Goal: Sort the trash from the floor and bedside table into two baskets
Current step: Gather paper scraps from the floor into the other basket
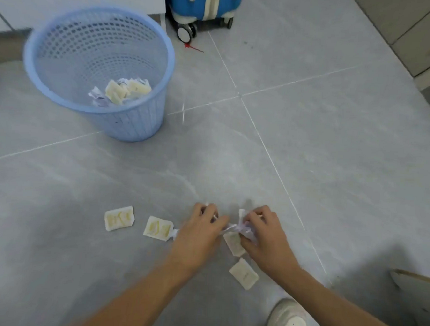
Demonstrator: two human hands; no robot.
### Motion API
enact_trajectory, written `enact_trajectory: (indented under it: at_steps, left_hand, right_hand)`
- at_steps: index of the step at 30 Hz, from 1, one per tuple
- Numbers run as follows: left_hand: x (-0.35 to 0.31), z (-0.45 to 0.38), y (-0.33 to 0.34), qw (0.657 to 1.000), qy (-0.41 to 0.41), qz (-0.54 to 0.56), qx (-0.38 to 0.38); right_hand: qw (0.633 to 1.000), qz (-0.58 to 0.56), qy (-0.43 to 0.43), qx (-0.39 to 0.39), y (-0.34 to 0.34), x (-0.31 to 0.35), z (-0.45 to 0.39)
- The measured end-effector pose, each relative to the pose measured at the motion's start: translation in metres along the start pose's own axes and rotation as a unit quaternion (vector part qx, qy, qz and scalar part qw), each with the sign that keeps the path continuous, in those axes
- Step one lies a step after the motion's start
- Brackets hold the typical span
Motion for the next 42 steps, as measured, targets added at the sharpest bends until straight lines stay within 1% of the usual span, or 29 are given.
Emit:
enact_trajectory:
  at_steps: [2, 5, 7, 9, 11, 13, 15, 17, 18, 20, 21, 23, 25, 27, 29, 31, 32, 34, 36, 37, 39, 41, 42]
  left_hand:
    - [0.002, -0.005, -0.061, 0.997, 0.022, 0.034, -0.07]
    - [0.015, -0.016, -0.175, 0.98, 0.049, 0.034, -0.192]
    - [0.034, -0.025, -0.249, 0.963, 0.046, 0.022, -0.264]
    - [0.064, -0.04, -0.307, 0.954, 0.01, 0.005, -0.299]
    - [0.101, -0.06, -0.344, 0.955, -0.038, -0.004, -0.295]
    - [0.136, -0.078, -0.359, 0.963, -0.074, -0.007, -0.26]
    - [0.162, -0.087, -0.362, 0.973, -0.104, -0.001, -0.205]
    - [0.182, -0.086, -0.357, 0.979, -0.123, -0.007, -0.163]
    - [0.188, -0.084, -0.353, 0.98, -0.126, -0.016, -0.155]
    - [0.193, -0.075, -0.343, 0.977, -0.121, -0.027, -0.174]
    - [0.191, -0.068, -0.339, 0.973, -0.115, -0.035, -0.195]
    - [0.18, -0.05, -0.328, 0.963, -0.101, -0.055, -0.243]
    - [0.162, -0.027, -0.314, 0.951, -0.079, -0.054, -0.293]
    - [0.141, -0.005, -0.289, 0.946, -0.052, -0.047, -0.317]
    - [0.124, 0.018, -0.255, 0.953, -0.05, -0.013, -0.299]
    - [0.12, 0.038, -0.21, 0.964, -0.084, 0.031, -0.251]
    - [0.122, 0.047, -0.187, 0.971, -0.108, 0.04, -0.212]
    - [0.13, 0.063, -0.142, 0.981, -0.151, 0.025, -0.115]
    - [0.137, 0.076, -0.112, 0.981, -0.19, 0.001, -0.027]
    - [0.139, 0.082, -0.1, 0.98, -0.198, -0.012, 0.007]
    - [0.134, 0.091, -0.082, 0.983, -0.169, -0.032, 0.055]
    - [0.127, 0.096, -0.064, 0.985, -0.138, -0.044, 0.096]
    - [0.126, 0.098, -0.054, 0.982, -0.14, -0.049, 0.121]
  right_hand:
    - [0.998, -0.036, -0.029, -0.05, -0.029, 0.039, -0.031]
    - [0.986, -0.096, -0.083, -0.104, -0.084, 0.119, -0.09]
    - [0.974, -0.122, -0.133, -0.139, -0.116, 0.174, -0.134]
    - [0.964, -0.133, -0.165, -0.162, -0.138, 0.221, -0.181]
    - [0.959, -0.108, -0.186, -0.184, -0.147, 0.258, -0.228]
    - [0.961, -0.079, -0.181, -0.194, -0.142, 0.277, -0.27]
    - [0.969, -0.052, -0.166, -0.175, -0.124, 0.287, -0.301]
    - [0.981, -0.013, -0.154, -0.116, -0.1, 0.29, -0.315]
    - [0.985, 0.016, -0.156, -0.079, -0.089, 0.29, -0.316]
    - [0.983, 0.075, -0.164, -0.029, -0.075, 0.285, -0.307]
    - [0.982, 0.088, -0.162, -0.034, -0.074, 0.281, -0.299]
    - [0.981, 0.084, -0.15, -0.09, -0.078, 0.274, -0.275]
    - [0.974, 0.043, -0.153, -0.159, -0.085, 0.265, -0.242]
    - [0.963, 0.003, -0.174, -0.203, -0.087, 0.254, -0.201]
    - [0.96, -0.005, -0.196, -0.198, -0.075, 0.238, -0.156]
    - [0.97, 0.019, -0.196, -0.144, -0.048, 0.215, -0.115]
    - [0.978, 0.042, -0.18, -0.098, -0.03, 0.201, -0.098]
    - [0.988, 0.1, -0.119, 0.026, 0.009, 0.172, -0.069]
    - [0.978, 0.145, -0.063, 0.138, 0.043, 0.147, -0.045]
    - [0.972, 0.152, -0.042, 0.172, 0.057, 0.138, -0.034]
    - [0.968, 0.155, -0.005, 0.199, 0.076, 0.124, -0.014]
    - [0.965, 0.172, 0.012, 0.2, 0.09, 0.116, -0.001]
    - [0.964, 0.182, 0.013, 0.195, 0.095, 0.113, 0.003]
Point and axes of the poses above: each hand's wrist, its own z-axis away from the middle knuckle, its own y-axis out of the palm, x = y × z, the point moved 4 cm from there along -z, towards the middle knuckle, and after that the axes turned 3 degrees about z, right-handed, at the moved point
